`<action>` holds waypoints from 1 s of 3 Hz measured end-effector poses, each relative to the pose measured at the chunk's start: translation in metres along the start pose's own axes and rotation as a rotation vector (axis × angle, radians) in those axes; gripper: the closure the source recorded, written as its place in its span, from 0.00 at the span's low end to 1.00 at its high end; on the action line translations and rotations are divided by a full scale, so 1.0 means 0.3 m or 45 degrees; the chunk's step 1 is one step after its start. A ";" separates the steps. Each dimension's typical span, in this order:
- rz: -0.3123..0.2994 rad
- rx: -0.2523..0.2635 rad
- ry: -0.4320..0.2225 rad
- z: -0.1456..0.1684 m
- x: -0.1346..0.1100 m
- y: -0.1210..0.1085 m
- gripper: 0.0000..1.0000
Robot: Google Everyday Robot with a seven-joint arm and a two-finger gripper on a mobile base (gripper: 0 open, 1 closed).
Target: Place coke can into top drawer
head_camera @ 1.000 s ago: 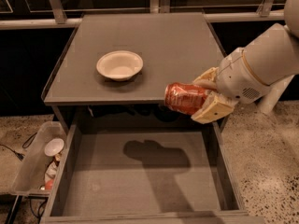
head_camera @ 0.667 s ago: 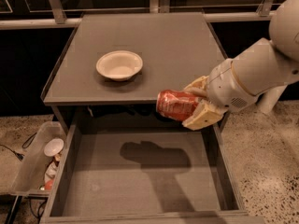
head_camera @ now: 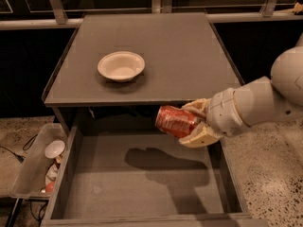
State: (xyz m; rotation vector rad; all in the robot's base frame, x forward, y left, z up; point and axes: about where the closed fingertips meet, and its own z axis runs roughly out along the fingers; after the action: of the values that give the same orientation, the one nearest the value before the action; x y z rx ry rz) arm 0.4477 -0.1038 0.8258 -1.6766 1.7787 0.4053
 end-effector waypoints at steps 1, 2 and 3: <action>0.044 -0.008 -0.096 0.087 0.079 0.036 1.00; 0.100 -0.041 -0.141 0.186 0.165 0.061 1.00; 0.138 -0.084 -0.141 0.284 0.224 0.079 1.00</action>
Offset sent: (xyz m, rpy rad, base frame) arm 0.0005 -0.0033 -0.1276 0.1741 0.1181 -0.0330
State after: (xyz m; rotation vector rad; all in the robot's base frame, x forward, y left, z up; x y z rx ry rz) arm 0.4476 -0.0987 0.7149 -1.5751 1.7965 0.5991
